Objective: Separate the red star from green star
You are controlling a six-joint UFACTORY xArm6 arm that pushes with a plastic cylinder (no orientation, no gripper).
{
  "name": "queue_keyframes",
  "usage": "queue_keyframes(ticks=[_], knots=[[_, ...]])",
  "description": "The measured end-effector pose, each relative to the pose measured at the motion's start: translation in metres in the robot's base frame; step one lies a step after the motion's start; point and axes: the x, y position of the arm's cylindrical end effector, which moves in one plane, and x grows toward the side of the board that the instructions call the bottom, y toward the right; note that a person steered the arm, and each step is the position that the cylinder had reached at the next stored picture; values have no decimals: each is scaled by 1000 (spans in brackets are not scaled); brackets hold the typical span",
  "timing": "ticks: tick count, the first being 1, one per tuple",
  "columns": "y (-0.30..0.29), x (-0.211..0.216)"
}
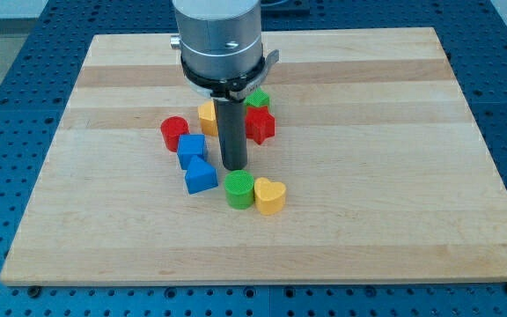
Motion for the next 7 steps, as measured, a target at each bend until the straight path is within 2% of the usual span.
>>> queue_keyframes(ticks=[1,2,3,5,7], knots=[[-1,-33],[-1,-35],[3,-56],[30,-56],[9,-56]])
